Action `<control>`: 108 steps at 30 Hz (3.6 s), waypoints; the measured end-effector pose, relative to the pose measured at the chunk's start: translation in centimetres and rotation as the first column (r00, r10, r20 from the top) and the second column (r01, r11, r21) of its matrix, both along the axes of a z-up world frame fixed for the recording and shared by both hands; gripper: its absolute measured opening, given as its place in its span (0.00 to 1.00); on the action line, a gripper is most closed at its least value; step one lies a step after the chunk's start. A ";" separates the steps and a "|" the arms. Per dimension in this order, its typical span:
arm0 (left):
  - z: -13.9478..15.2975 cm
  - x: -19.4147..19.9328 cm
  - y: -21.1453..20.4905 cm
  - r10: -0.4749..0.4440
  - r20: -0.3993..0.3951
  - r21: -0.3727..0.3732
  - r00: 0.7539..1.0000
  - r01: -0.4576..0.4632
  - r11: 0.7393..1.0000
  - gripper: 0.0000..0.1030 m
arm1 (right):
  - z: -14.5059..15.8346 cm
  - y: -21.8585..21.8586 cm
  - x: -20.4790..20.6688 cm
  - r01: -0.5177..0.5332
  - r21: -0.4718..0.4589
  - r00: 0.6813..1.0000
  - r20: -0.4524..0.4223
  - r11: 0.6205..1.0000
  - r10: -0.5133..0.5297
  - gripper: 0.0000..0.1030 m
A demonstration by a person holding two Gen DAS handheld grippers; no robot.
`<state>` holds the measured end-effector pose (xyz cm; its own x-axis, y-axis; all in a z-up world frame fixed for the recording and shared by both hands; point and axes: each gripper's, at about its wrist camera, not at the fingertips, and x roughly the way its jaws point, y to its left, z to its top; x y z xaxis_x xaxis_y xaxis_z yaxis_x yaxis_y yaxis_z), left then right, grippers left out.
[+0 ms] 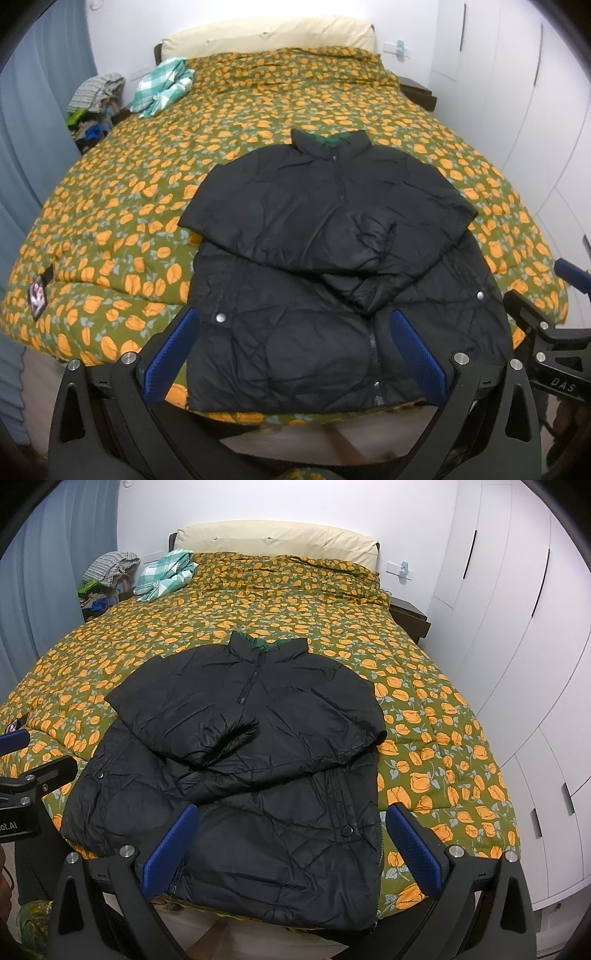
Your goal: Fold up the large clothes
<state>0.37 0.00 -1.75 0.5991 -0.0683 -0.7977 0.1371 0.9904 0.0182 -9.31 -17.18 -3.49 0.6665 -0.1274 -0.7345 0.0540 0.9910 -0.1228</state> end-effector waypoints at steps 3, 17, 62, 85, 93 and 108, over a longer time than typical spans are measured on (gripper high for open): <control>-0.1 0.0 -0.1 -0.005 0.001 0.002 1.000 0.005 1.000 1.00 | 0.0 0.0 0.0 0.003 0.001 1.000 -0.001 1.000 -0.003 1.00; -0.4 0.0 -0.1 -0.012 -0.013 -0.005 1.000 0.012 1.000 1.00 | -0.3 0.1 0.4 0.006 0.009 1.000 -0.001 1.000 -0.006 1.00; -5.5 8.2 -6.9 -0.347 -0.116 -0.050 0.931 0.343 0.938 1.00 | 0.2 -3.2 0.6 0.097 0.049 0.994 0.052 0.994 -0.100 1.00; -0.4 12.3 18.5 0.160 -0.016 -0.194 0.987 -0.160 0.968 0.28 | -5.5 1.0 6.5 -0.259 0.109 0.965 -0.019 0.960 0.262 1.00; -6.3 13.3 33.6 0.538 -0.079 -0.114 0.839 -0.544 0.832 0.28 | -7.4 5.3 8.1 -0.363 0.010 0.932 -0.020 0.932 0.363 1.00; -8.8 7.8 35.1 0.646 -0.120 -0.098 0.754 -0.656 0.748 0.76 | -14.8 9.0 12.9 -0.437 -0.147 0.897 -0.141 0.888 0.418 0.99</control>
